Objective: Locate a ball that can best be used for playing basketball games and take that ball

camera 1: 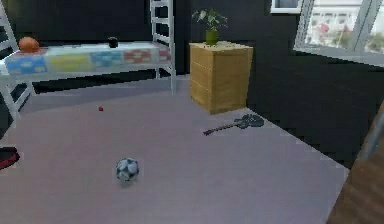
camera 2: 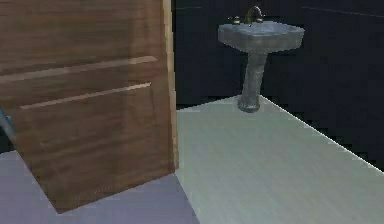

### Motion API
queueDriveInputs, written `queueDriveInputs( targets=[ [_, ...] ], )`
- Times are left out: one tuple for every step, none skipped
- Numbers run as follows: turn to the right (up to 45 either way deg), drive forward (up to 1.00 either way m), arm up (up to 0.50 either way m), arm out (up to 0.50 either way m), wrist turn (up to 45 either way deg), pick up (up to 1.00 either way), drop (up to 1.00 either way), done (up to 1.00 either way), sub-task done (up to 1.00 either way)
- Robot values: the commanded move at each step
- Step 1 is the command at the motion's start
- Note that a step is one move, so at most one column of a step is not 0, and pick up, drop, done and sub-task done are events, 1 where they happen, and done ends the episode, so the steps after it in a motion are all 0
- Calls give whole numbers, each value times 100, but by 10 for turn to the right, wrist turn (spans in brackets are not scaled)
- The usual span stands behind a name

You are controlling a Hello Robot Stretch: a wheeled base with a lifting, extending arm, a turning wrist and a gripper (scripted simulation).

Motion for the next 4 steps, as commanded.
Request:
queueDriveInputs(
  targets=[
    [0, 100, 0, 0, 0, 0, 0, 0, 0],
    [30, 0, 0, 0, 0, 0, 0, 0, 0],
    [180, 0, 0, 0, 0, 0, 0, 0, 0],
    [0, 40, 0, 0, 0, 0, 0, 0, 0]
  ],
)
